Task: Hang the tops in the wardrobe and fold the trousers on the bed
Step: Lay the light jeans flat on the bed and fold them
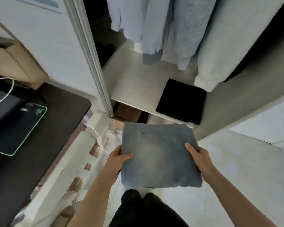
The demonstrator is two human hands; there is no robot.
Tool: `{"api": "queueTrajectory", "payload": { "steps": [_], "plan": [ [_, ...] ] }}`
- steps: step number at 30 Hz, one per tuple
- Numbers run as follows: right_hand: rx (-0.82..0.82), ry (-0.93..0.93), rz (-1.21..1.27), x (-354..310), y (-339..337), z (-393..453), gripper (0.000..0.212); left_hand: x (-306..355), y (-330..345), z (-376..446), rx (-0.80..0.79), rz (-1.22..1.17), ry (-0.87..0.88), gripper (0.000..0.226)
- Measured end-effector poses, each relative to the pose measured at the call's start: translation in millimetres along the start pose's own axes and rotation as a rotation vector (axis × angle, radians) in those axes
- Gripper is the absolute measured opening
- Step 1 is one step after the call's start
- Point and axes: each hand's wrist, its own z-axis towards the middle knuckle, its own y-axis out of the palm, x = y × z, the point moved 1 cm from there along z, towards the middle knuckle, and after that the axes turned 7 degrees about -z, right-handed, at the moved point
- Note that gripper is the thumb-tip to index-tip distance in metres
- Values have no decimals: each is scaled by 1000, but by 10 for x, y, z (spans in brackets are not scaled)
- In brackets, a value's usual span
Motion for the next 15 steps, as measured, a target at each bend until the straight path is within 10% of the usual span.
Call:
{"api": "queueTrajectory", "payload": {
  "steps": [15],
  "plan": [
    [560,-40,-123,-1009,-465,1739,45,1227,1305,2178,-151,20,46,36]
  ]
}}
